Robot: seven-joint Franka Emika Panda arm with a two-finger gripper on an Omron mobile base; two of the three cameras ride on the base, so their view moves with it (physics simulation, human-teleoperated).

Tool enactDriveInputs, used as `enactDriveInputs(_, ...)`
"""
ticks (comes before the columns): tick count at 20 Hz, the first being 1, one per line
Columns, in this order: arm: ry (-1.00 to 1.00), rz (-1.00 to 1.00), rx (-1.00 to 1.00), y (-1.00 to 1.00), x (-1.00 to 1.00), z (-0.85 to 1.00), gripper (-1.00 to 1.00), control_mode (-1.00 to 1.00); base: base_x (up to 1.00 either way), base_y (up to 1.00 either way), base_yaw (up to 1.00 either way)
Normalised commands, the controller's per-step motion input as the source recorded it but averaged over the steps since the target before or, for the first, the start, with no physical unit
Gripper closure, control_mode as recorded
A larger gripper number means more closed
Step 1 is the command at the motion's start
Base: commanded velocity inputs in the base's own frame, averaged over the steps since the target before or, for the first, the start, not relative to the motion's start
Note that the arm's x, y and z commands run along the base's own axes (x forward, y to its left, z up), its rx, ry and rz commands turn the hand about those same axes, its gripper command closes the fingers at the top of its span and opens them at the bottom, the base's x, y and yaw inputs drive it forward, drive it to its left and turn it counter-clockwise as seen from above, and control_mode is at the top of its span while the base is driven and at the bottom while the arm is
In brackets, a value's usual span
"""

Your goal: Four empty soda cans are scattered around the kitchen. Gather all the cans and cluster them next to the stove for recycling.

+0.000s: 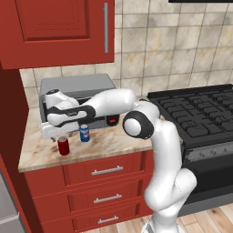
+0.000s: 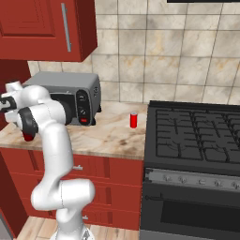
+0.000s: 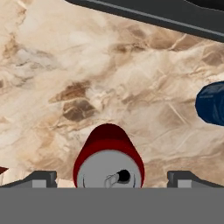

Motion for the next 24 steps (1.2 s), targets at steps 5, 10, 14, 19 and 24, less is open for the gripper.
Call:
enactDriveInputs(5, 0.05, -0.05, 0.00, 0.00, 0.00, -0.09, -1.00, -1.00, 0.00, 0.00, 0.00)
enactDriveInputs(10, 0.01, -0.05, 0.00, 0.00, 0.00, -0.13, -1.00, -1.00, 0.00, 0.00, 0.00)
enactDriveInputs(14, 0.00, -0.05, 0.00, 0.01, 0.00, -0.12, -1.00, -1.00, 0.00, 0.00, 0.00)
enactDriveInputs(19, 0.00, -0.05, 0.00, 0.00, 0.00, -0.09, -1.00, -1.00, 0.00, 0.00, 0.00)
enactDriveInputs(24, 0.00, -0.05, 0.00, 0.00, 0.00, -0.08, -1.00, -1.00, 0.00, 0.00, 0.00)
